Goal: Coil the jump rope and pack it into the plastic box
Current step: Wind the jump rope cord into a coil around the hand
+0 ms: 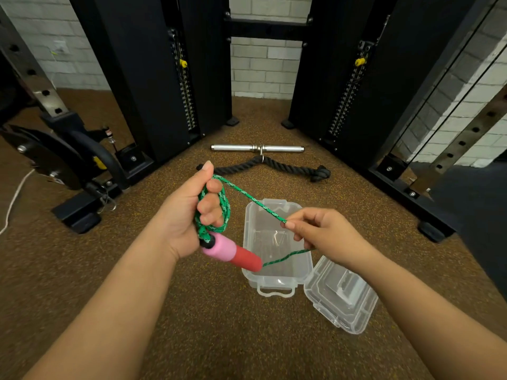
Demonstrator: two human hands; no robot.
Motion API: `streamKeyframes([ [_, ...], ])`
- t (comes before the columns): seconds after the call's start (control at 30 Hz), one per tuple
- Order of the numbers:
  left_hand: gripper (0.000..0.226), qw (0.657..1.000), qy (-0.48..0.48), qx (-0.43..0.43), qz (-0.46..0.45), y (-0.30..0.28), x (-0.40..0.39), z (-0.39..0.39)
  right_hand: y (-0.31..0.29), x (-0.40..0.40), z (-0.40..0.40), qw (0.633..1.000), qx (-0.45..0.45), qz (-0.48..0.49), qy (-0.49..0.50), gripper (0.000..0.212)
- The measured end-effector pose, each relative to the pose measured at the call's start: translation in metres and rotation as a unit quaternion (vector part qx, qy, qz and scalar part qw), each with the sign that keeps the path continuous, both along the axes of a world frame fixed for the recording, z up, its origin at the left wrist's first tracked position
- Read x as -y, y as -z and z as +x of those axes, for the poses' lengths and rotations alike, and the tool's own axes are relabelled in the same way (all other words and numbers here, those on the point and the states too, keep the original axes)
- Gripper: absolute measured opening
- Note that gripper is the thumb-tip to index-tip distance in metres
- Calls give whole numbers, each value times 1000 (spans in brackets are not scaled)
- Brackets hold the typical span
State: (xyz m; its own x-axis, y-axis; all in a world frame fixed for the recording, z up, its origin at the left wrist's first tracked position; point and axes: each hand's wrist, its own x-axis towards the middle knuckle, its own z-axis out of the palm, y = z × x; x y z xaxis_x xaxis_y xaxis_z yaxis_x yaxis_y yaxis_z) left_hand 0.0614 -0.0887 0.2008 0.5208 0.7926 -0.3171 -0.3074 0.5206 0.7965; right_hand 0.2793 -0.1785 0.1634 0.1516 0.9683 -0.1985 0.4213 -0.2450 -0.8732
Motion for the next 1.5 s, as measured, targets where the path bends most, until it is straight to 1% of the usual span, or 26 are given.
streamKeyframes([
  [0.1, 30, 999, -34, 34, -13, -3, 4, 9, 9, 4, -11, 986, 158, 18, -49, 20],
  [0.17, 38, 997, -49, 59, -20, -4, 6, 11, 10, 7, -18, 969, 230, 33, -85, 26],
  [0.23, 52, 997, -44, 67, -21, -4, 6, 12, 6, 11, -26, 951, 278, 59, -120, 31],
  [0.33, 72, 997, -24, 69, -26, -4, 7, 15, -2, 16, -36, 931, 304, 114, -167, 37],
  [0.43, 88, 999, 16, 40, -10, -4, 12, 21, -10, 20, -44, 930, 273, 155, -193, 40],
  [0.5, 95, 997, 59, -27, 33, -2, 16, 25, -16, 20, -47, 934, 249, 169, -195, 36],
  [0.6, 102, 977, 134, -141, 85, 3, 23, 29, -22, 17, -44, 944, 192, 173, -205, 27],
  [0.7, 104, 949, 192, -216, 128, 2, 30, 28, -26, 14, -36, 961, 117, 154, -195, 23],
  [0.83, 98, 914, 245, -262, 190, -11, 40, 29, -32, 13, -27, 975, 19, 154, -160, 24],
  [0.9, 99, 904, 288, -245, 199, -12, 40, 29, -35, 10, -22, 977, 8, 167, -133, 31],
  [0.97, 94, 896, 321, -232, 200, -12, 39, 28, -35, 7, -17, 982, 7, 162, -100, 40],
  [1.0, 86, 892, 329, -231, 205, -12, 38, 26, -34, 5, -15, 984, 2, 156, -85, 41],
  [1.1, 52, 891, 337, -209, 222, -11, 38, 25, -30, 1, -13, 988, -41, 138, -59, 35],
  [1.13, 46, 895, 331, -201, 222, -9, 36, 23, -28, 0, -14, 988, -60, 132, -52, 35],
  [1.2, 42, 921, 291, -168, 198, -8, 33, 19, -23, 0, -15, 988, -92, 118, -42, 35],
  [1.33, 43, 982, 160, -40, 90, -14, 24, 12, -7, 1, -16, 987, -122, 93, -39, 35],
  [1.4, 39, 996, 76, 18, 46, -15, 16, 7, 4, 2, -17, 990, -118, 74, -38, 34],
  [1.5, 37, 996, -34, 77, -10, -15, 4, -1, 21, 8, -22, 991, -93, 42, -82, 33],
])
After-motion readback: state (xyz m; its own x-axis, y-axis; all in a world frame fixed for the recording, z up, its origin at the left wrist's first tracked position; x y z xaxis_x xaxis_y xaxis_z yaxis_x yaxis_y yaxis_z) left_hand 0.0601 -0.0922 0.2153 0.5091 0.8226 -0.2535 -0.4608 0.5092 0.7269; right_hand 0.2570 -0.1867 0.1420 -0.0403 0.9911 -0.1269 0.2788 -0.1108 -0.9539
